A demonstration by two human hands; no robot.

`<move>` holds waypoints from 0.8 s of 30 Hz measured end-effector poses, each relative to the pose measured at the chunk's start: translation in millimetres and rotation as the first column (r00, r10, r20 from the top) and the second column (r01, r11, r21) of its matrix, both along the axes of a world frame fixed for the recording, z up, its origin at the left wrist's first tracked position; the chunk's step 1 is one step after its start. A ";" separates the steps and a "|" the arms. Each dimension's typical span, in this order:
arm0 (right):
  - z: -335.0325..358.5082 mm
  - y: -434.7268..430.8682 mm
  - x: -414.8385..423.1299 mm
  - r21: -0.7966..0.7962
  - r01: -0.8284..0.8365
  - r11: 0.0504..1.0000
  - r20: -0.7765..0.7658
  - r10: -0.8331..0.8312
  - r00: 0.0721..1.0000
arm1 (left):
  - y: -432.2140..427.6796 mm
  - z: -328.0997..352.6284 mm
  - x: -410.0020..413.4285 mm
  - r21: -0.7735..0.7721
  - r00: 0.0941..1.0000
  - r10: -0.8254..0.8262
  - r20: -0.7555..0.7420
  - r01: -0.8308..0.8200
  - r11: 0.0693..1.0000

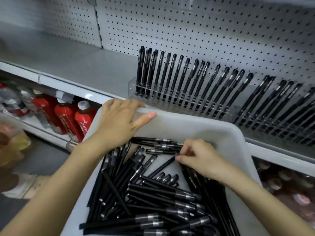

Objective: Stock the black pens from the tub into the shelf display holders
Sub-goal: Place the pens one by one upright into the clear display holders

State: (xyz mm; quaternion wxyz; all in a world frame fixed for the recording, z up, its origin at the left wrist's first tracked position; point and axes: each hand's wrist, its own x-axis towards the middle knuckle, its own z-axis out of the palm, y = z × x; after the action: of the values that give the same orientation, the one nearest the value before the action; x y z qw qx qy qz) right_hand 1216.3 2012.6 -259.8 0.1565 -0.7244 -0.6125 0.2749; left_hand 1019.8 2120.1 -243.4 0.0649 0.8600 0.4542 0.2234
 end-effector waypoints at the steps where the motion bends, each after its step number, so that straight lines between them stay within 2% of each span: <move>1: 6.8 1.2 -0.3 0.003 0.011 1.000 -0.075 -0.011 0.997 | 0.1 0.2 0.2 -0.003 1.000 0.000 0.003 0.000 1.000; 5: 43.6 11.6 -4.0 0.031 0.018 0.999 -0.377 -0.005 0.926 | 1.4 0.6 -0.5 0.002 1.000 0.003 0.004 -0.003 1.000; 7: 64.0 19.0 -3.2 0.105 -0.014 0.994 -0.422 0.058 0.905 | 1.3 1.0 -0.3 -0.006 1.000 0.008 -0.002 -0.008 1.000; 10: 92.6 33.8 -2.3 0.284 0.017 0.959 -0.404 0.103 0.909 | 0.1 4.3 0.9 -0.050 1.000 0.005 0.017 -0.004 0.999; 13: 112.6 52.7 -4.2 0.483 0.124 0.867 -0.413 0.101 0.905 | 0.1 14.2 0.0 -0.147 0.994 -0.002 0.112 0.018 0.989; 15: 120.5 66.3 -8.2 0.599 0.115 0.793 -0.348 0.128 0.929 | 1.4 22.5 -3.4 -0.135 0.992 0.064 0.105 -0.049 0.990; 17: 122.7 81.4 -12.6 0.695 0.121 0.708 -0.273 0.105 0.956 | 5.0 25.9 -8.7 -0.083 0.987 0.160 0.029 -0.157 0.984; 21: 117.9 112.6 -18.1 0.799 0.247 0.549 -0.297 0.002 0.955 | 9.4 20.0 -18.7 -0.233 0.982 0.185 0.039 -0.171 0.957; 24: 110.1 130.2 -19.2 0.860 0.206 0.467 -0.215 -0.034 0.976 | 11.9 17.4 -19.1 -0.301 0.980 0.195 0.048 -0.172 0.938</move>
State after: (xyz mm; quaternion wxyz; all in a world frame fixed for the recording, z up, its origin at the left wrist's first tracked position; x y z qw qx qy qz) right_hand 1197.1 2142.8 -149.7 0.5745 -0.5576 -0.5985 -0.0290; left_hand 1000.7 2132.0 -226.0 0.1891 0.7853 0.5578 0.1909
